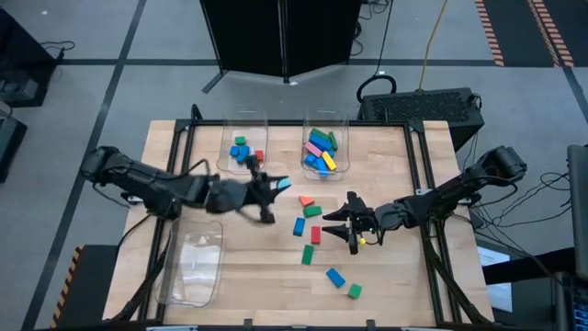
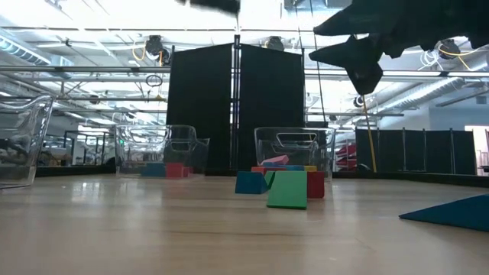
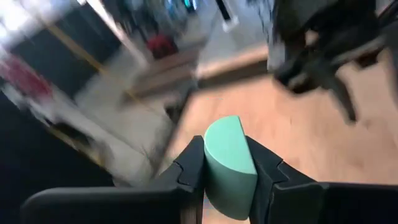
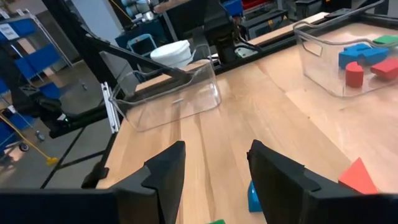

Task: Sort blocks by size
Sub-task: Put the light blue half cylinder block into the top left transparent bin

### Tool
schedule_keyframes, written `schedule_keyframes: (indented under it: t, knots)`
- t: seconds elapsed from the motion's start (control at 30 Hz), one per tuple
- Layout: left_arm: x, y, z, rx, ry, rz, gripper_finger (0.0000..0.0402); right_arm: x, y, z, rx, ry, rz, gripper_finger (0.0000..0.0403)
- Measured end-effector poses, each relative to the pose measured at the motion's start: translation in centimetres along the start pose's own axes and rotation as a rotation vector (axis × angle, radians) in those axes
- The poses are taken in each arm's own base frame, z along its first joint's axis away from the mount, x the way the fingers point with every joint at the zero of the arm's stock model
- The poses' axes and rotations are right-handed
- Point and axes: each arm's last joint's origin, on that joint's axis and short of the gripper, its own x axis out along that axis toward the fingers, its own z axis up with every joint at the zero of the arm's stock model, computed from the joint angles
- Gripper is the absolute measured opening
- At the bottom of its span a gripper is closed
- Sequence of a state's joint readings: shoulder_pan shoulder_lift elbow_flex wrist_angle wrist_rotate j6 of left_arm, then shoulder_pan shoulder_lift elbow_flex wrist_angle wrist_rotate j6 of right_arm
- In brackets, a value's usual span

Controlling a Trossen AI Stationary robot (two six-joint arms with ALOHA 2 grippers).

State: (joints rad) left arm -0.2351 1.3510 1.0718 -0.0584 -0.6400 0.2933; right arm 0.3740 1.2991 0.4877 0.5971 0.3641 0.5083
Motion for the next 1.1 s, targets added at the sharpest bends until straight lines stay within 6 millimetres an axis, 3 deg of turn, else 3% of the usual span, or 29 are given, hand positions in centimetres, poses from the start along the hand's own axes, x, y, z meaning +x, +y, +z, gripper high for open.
schedule_keyframes:
  t: [0.33, 0.53, 0.8, 1.1]
  knots:
    - [3.5, 6.4, -5.5, -0.332, 0.345, 0.05, 0.0066, 0.1, -0.5, -0.8, -0.049, 0.075, -0.05, 0.0169]
    - [4.7, 10.2, -9.1, -0.481, 0.535, 0.059, 0.0066, 0.9, -1.3, -2.0, -0.174, 0.132, -0.099, 0.0169]
    - [5.5, 16.2, -14.0, -0.776, 0.654, 0.034, 0.0066, 2.5, -2.7, -4.2, -0.22, 0.2, -0.168, 0.0169]
    - [6.3, 18.8, -18.7, -0.92, 0.812, 0.059, 0.0083, 3.5, -3.4, -6.2, -0.336, 0.262, -0.178, 0.0169]
